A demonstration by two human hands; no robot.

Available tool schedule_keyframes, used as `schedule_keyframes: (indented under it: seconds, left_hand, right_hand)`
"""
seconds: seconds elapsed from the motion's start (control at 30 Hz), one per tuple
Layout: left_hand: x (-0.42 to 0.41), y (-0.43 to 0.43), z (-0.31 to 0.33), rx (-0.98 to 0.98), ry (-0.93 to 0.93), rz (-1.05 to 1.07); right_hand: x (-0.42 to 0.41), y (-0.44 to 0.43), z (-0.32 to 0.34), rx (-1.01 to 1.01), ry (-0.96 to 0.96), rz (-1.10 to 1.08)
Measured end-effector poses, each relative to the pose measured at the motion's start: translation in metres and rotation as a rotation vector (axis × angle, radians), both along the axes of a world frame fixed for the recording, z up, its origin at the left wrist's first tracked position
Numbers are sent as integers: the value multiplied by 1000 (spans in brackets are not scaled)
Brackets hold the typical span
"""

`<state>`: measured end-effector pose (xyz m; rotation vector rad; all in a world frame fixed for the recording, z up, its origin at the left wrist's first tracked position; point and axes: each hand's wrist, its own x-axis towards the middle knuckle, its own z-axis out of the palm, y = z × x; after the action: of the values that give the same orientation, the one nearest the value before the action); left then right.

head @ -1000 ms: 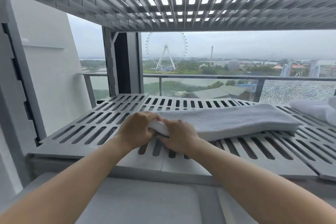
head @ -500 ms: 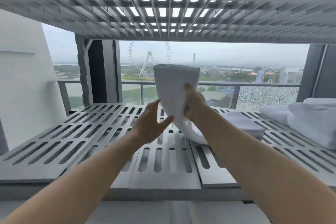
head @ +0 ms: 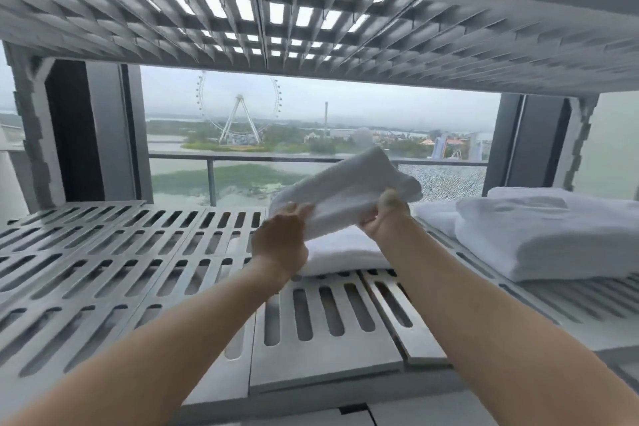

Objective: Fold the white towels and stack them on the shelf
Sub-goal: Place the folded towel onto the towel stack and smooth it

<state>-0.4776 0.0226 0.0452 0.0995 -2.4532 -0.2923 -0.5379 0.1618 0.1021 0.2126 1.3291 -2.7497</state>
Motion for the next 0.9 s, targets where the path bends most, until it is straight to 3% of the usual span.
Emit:
schedule_keyframes:
  seconds: [0.2,0.3,0.47,0.63,0.77,0.9]
  left_hand:
    - [-12,-19,-9,69,5,12]
    - [-12,-25,-14,105,34,-66]
    - [-11,-28,-13,31,-34,-160]
    - [-12,-24,-8,-170,-249,-117]
    - [-16,-23,-3,-336,-409,-114]
    - [-16,-32,4,-298,-518,-176]
  right_hand:
    - [-21,36,-31,579,-86,-13]
    - [-26,40,-41,754,-42,-57]
    - [-24,30,-48,1276,279,-237]
    - [-21,19,-51,1495,577,-350]
    - [-23,24,-55,1648,532,-281]
    - [-20,27,-46,1917,404,-196]
